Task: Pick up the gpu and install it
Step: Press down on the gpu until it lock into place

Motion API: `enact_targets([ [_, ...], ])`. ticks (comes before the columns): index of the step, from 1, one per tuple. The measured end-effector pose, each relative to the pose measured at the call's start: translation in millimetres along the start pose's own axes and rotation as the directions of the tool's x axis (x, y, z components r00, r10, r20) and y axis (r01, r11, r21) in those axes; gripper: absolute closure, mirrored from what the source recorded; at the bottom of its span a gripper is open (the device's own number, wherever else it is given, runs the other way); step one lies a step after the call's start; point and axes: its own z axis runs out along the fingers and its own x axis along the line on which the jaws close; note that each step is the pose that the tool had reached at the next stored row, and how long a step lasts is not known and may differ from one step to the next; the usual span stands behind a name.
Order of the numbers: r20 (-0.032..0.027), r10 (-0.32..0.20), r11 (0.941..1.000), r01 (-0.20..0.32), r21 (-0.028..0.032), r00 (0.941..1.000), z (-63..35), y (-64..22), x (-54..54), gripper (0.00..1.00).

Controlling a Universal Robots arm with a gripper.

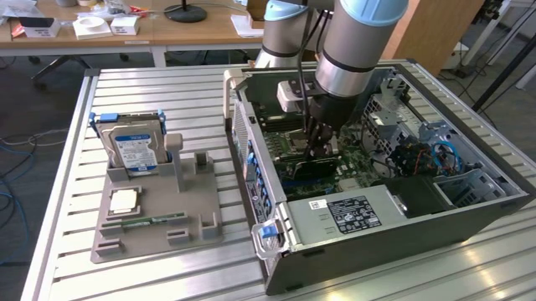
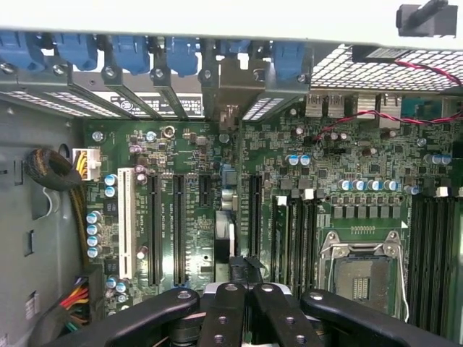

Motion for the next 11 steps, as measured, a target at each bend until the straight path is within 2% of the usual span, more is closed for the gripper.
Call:
enact_targets([
  [11,0.0,0.0,1.0,0.0,0.0,1.0,3.3,0.2,0.4,0.9],
])
